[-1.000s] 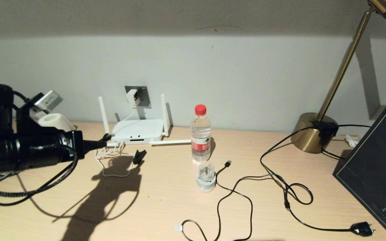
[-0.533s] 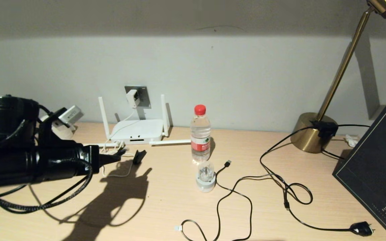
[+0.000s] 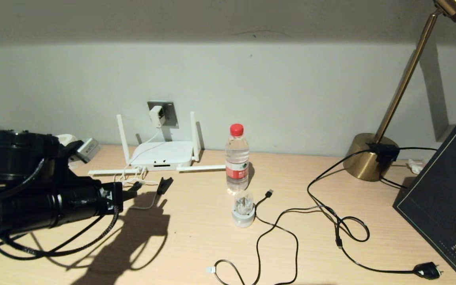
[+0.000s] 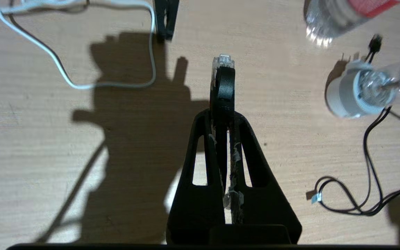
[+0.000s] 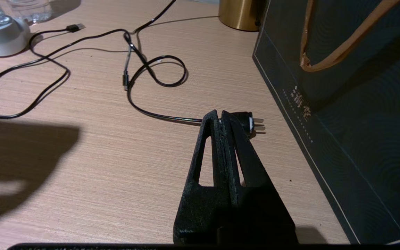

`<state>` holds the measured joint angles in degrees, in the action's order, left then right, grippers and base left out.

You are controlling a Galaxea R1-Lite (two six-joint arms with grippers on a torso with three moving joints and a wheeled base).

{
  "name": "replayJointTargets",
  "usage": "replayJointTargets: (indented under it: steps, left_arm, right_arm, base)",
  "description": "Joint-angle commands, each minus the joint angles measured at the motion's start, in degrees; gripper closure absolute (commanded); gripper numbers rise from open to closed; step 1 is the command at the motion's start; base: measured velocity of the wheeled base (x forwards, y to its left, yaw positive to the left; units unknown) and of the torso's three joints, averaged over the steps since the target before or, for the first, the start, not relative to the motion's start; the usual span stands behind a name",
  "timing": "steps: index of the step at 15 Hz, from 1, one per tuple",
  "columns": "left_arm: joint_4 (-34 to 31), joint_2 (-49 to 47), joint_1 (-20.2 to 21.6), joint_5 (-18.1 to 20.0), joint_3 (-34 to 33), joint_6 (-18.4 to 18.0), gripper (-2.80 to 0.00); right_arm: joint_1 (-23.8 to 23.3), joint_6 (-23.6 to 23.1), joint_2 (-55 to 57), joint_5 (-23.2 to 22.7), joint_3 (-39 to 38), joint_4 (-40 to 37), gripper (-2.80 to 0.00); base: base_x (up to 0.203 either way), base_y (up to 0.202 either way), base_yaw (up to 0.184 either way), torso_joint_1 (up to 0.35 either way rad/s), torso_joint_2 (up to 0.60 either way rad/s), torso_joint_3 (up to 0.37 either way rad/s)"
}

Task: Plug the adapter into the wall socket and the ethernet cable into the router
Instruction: Align cable and router interface

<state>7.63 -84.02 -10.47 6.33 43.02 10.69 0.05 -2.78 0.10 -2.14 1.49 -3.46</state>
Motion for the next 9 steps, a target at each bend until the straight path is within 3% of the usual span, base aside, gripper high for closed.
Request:
replayJointTargets:
  steps: [1,7,9]
  left_arm:
    - [-0.2,-0.32,-0.33,-0.55,-0.67,0.11,0.0]
    - [0.59,0.22,-1.45,-1.26,-5.73,0.8,0.0]
    - [4.55,0.08,-1.49,-1.18,-8.7,0.83,0.0]
  right_arm:
    - [0.04,-0.03,-0.01,0.26,0.09,-0.11,0.0]
    - [0.04,-1.34,-0.04,-0.08,-0.62,0.61,0.0]
    - [0.04,-1.63,-0.01,-0.14,-3.08,8.63,0.0]
  base:
    - [0.0,0.0,0.0,0.0,0.0,0.0]
    - [0.0,0.0,0.0,0.0,0.0,0.0]
    - [0.0,0.0,0.0,0.0,0.0,0.0]
